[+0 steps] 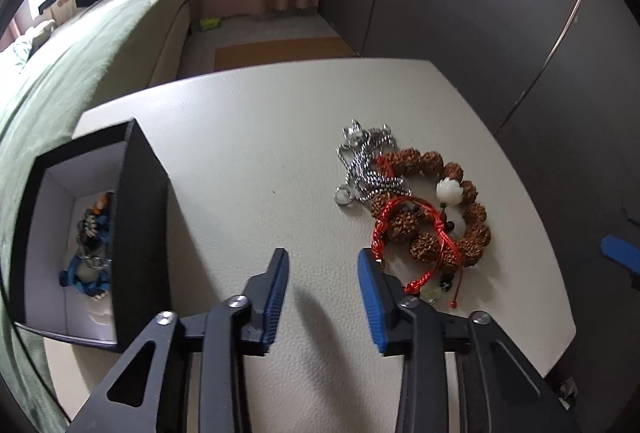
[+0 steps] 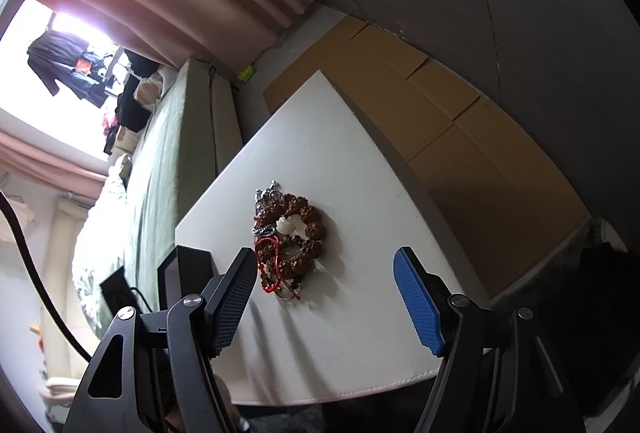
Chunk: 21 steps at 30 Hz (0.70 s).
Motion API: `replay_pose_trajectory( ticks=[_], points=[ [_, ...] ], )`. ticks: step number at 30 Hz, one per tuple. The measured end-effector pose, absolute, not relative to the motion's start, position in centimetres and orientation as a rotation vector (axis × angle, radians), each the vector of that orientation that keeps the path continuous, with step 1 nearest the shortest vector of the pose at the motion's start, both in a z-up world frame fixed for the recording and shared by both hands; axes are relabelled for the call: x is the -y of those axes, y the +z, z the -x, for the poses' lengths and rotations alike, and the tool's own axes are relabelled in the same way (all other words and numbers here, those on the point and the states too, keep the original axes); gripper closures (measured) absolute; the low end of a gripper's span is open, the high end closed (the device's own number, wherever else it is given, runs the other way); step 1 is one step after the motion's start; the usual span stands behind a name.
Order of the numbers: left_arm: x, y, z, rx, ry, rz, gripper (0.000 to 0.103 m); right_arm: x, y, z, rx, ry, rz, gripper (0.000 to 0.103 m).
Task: Organize jewelry
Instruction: 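Grasp the red-string pendant from the heap with the left gripper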
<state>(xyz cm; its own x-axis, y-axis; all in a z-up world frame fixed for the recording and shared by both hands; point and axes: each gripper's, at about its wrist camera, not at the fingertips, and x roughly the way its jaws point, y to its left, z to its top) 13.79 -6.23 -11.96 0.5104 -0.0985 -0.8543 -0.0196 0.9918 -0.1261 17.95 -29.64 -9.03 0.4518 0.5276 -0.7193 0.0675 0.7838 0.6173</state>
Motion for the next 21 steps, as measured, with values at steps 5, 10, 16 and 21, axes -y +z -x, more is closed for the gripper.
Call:
replay_pose_trajectory(
  ticks=[5,10,16,21],
  points=[
    [6.9,-12.5,-14.0,-1.028,-0.048,0.098,0.074,29.6,-9.1,-18.2,-1.085,0.311,-0.63,0.032],
    [6.1,-12.6,-14.3,-1.034,-0.058,0.142,0.103,29.1,-9.2,-18.3,-1.092,0.315,-0.617,0.032],
    [4.9,-10.6,-13.5,-0.983,-0.107,0.199,0.103,28.5,-9.6,-18.8,-1.107,0.334,-0.617,0.032],
    [4.8,-9.9,-13.5,-0.989,-0.153,0.247,0.103,27.5,-10.6,-19.3,-1.135,0.341,-0.619,0.032]
  ],
)
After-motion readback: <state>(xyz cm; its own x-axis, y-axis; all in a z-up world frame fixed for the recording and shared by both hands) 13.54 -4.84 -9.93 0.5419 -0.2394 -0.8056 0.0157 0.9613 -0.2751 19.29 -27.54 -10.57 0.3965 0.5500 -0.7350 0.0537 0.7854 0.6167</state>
